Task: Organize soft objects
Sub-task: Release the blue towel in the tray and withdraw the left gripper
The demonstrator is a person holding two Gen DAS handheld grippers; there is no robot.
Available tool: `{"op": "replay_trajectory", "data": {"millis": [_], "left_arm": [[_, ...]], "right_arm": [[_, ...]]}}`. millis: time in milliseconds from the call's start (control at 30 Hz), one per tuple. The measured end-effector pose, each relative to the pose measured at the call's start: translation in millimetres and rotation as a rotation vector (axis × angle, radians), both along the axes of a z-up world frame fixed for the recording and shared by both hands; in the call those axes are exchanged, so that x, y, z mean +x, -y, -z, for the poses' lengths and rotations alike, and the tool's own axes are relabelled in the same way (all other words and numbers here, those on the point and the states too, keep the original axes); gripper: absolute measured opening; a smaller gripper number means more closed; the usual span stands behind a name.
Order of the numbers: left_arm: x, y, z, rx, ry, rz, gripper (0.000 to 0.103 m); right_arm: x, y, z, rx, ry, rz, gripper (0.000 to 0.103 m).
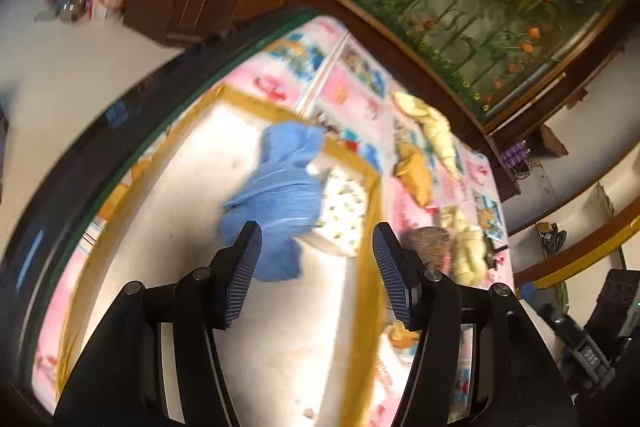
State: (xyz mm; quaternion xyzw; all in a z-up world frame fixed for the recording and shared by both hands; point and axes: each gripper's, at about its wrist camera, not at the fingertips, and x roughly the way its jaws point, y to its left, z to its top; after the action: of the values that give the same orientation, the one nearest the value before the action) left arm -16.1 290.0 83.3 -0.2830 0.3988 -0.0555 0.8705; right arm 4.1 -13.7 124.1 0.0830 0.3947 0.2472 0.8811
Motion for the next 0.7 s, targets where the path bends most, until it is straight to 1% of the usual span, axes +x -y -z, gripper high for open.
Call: {"op": "replay_trajectory", "data": {"millis": [100,233,333,433,467,500,533,600,667,700], "left_arm": [[-26.7,24.2,-41.3,0.030,0.077,0.043,0.057],[-65.9,57.4,-88.8,0.032,0.154,0.128,0.057],[-95.6,78.2,-124.3,0.017,0.207,0.205,0.057],[-122.7,96.5,-162.1,0.043,0.280,0.265,0.057],[-131.0,102.3,-174.4,0.060,0.306,0.285,0.061],[-138.1,107.9,-184.7,0.073,0.327,0.301,0.063],[-144.3,112.4,-195.4,0.089,0.353,0.313,0.065],[-151.9,116.9,-206.7,0.118,0.391,0.319,0.070],[-156.8,120.4,-207.7,0.142,0.413,0.314,0.077],[-156.5,121.3,-203.9,0.148,0.413,0.313,0.078]], "right_arm": [[-15.4,12.1,-9.8,0.003,0.046,0.013,0.051],[-38.2,30.7,-25.7,0.045,0.096,0.052,0.051],[-57.2,48.4,-48.9,0.064,0.142,0.084,0.051],[-78.6,71.2,-83.0,0.079,0.209,0.119,0.051],[-85.1,78.3,-94.4,0.088,0.230,0.129,0.054],[-91.5,85.2,-104.8,0.094,0.250,0.138,0.060],[-97.6,92.8,-116.1,0.098,0.277,0.152,0.063],[-108.1,105.4,-132.3,0.092,0.335,0.188,0.076],[-114.3,114.3,-138.3,0.069,0.383,0.217,0.079],[-114.5,116.6,-135.5,0.056,0.394,0.225,0.079]]}}
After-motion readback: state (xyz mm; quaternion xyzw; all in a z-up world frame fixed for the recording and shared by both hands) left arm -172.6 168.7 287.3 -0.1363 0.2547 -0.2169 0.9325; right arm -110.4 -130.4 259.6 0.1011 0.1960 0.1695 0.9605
